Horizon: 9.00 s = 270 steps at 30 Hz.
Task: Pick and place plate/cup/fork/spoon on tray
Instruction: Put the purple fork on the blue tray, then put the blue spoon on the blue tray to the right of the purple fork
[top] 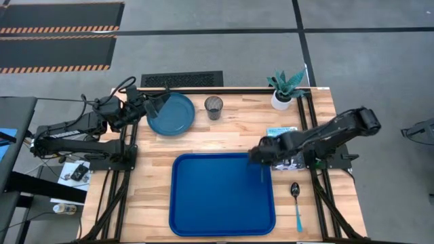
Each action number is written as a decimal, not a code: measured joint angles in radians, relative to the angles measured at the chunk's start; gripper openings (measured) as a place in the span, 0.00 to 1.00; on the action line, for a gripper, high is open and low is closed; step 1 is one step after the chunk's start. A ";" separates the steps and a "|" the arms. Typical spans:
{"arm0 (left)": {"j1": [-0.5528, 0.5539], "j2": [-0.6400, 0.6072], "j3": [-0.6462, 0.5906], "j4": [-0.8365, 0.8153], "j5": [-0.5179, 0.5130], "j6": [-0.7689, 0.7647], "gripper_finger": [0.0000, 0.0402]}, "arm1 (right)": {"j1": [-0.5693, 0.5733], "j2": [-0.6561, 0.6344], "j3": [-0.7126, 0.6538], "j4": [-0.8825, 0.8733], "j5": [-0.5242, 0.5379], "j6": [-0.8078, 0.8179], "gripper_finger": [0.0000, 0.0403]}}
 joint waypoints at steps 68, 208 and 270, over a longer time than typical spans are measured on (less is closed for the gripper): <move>0.000 0.000 0.000 -0.132 0.106 0.009 0.55 | 0.257 0.641 0.539 -0.032 -0.069 0.174 0.16; 0.000 0.113 0.000 -0.146 0.085 -0.150 0.55 | 0.640 0.081 -0.275 0.207 -0.236 0.578 0.23; 0.000 0.113 0.000 -0.147 0.084 -0.145 0.55 | 0.225 0.035 0.095 -0.074 -0.039 0.132 0.04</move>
